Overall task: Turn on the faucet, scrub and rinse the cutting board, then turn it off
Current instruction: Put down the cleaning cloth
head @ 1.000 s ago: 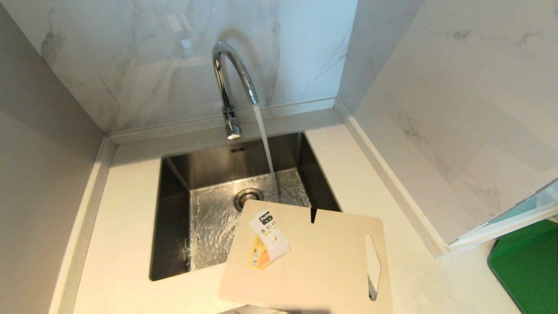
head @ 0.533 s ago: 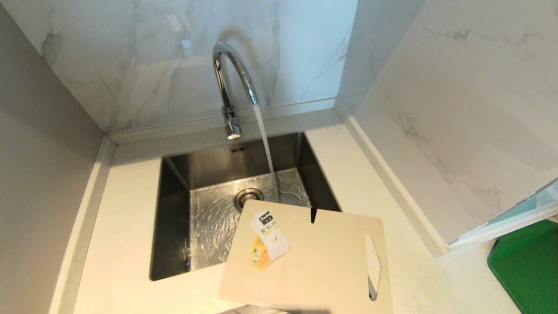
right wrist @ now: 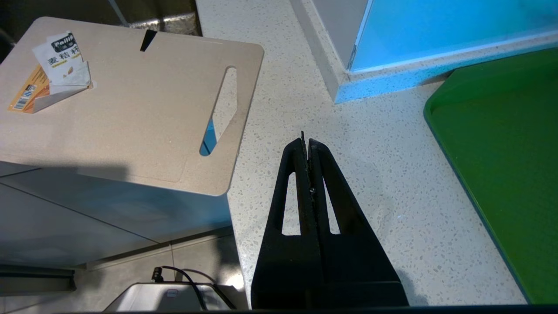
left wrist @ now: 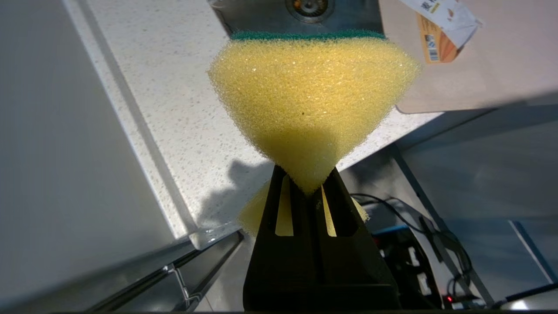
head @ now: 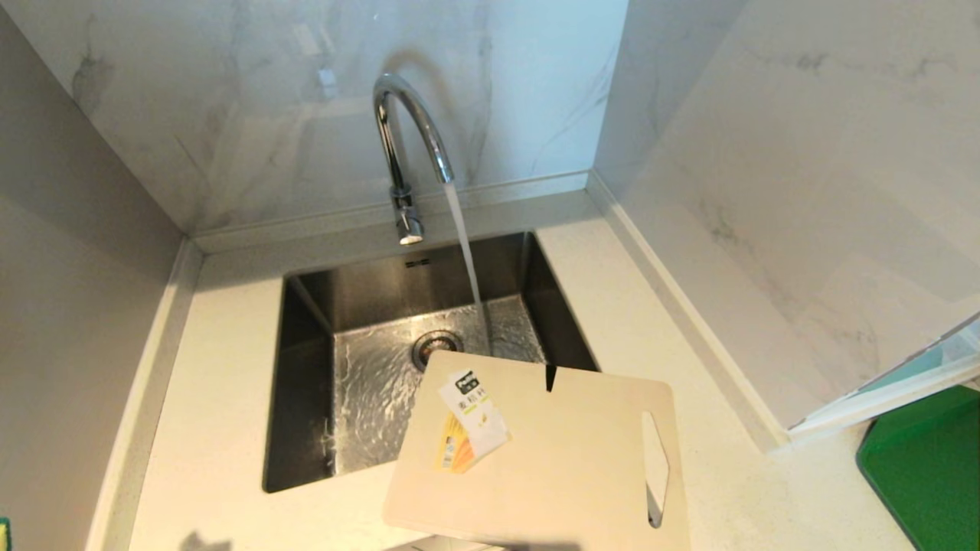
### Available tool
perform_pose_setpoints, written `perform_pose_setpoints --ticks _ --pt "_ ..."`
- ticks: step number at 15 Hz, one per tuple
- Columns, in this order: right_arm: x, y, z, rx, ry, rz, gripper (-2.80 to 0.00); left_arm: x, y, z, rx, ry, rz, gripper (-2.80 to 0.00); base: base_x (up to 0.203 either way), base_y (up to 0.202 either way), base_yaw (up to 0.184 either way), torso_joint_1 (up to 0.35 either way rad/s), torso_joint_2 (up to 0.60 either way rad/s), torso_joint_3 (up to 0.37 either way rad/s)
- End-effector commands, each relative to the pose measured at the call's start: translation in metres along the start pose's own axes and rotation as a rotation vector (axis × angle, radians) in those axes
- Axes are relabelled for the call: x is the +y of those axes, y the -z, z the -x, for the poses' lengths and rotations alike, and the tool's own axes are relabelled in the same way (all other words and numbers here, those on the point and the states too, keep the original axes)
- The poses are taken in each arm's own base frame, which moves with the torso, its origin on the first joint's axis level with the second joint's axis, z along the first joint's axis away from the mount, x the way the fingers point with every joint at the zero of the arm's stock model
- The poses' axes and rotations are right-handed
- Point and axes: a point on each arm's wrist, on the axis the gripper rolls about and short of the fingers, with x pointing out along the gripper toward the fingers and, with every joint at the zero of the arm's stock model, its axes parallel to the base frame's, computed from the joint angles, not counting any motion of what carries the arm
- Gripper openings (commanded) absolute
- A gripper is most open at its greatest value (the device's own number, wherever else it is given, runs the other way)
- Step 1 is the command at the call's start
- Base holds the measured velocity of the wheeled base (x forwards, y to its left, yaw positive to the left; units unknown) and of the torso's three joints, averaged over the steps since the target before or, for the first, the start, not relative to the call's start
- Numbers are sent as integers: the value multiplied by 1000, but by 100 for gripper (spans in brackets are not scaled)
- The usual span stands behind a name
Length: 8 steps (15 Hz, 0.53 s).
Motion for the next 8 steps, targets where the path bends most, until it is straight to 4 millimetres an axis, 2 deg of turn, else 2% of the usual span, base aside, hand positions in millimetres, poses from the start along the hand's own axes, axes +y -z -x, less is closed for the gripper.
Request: perform_pose_setpoints --ticks 1,5,8 --pt "0 0 0 0 0 0 -280 9 -23 -27 120 53 21 -280 0 0 0 0 0 0" --pt "0 0 0 1 -2 0 -280 21 -46 -69 237 119 50 -280 0 0 0 0 0 0" --pt "0 0 0 1 0 0 -280 34 -61 -118 329 145 57 -280 0 0 0 0 0 0"
